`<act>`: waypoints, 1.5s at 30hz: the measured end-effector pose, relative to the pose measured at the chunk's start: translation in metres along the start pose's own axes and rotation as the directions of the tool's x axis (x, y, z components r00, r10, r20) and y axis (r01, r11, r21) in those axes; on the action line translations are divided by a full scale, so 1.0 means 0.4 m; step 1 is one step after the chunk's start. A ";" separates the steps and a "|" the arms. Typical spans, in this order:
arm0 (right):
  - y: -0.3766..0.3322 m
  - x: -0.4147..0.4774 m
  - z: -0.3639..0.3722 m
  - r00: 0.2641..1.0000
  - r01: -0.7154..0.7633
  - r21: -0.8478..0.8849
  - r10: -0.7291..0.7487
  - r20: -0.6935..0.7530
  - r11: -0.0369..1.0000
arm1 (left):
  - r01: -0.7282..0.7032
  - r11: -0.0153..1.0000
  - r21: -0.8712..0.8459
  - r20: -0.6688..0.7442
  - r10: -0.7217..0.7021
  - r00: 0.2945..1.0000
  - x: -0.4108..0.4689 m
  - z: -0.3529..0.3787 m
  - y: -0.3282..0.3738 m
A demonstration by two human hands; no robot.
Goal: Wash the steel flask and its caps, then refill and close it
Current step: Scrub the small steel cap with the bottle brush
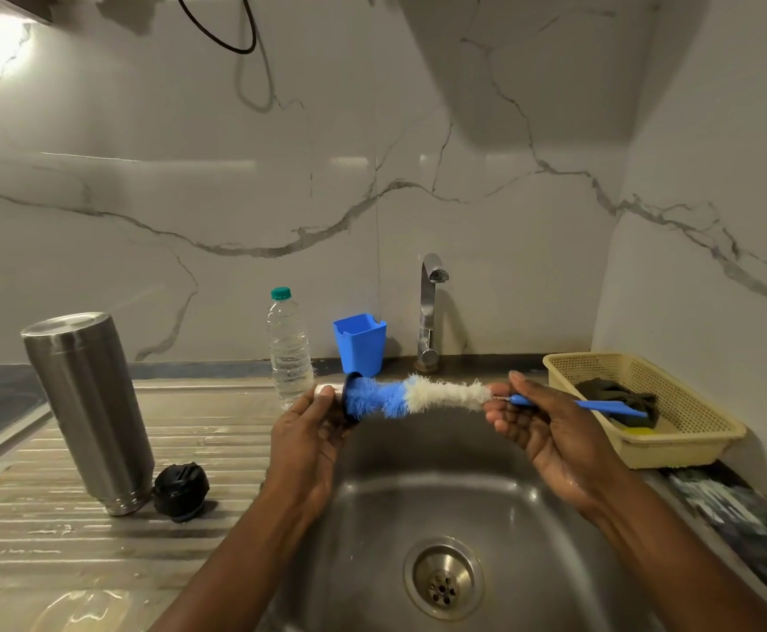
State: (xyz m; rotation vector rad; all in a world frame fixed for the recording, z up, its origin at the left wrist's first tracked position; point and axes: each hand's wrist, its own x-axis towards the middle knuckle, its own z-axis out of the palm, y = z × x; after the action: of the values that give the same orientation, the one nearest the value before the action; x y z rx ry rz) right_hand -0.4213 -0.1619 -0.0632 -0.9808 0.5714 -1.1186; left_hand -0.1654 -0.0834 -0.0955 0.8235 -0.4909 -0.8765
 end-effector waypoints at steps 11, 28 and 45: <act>-0.012 -0.013 0.009 0.997 0.038 -0.084 -0.033 0.067 0.996 | -0.012 0.998 0.055 -0.017 0.013 1.000 0.001 -0.010 -0.014; 0.009 -0.006 0.004 0.989 0.049 -0.143 -0.028 0.142 0.989 | 0.004 0.999 0.040 -0.076 -0.001 0.997 0.006 -0.014 -0.015; 0.019 -0.008 0.001 0.970 0.150 -0.410 -0.054 0.236 0.900 | 0.014 0.999 -0.048 -0.132 -0.021 0.991 0.010 -0.019 -0.011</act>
State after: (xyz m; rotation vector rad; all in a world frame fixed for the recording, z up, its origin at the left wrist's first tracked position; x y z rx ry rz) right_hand -0.4185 -0.1580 -0.0701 -1.5108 0.6007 -0.9775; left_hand -0.1601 -0.0853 -0.1033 0.8374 -0.3460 -0.8406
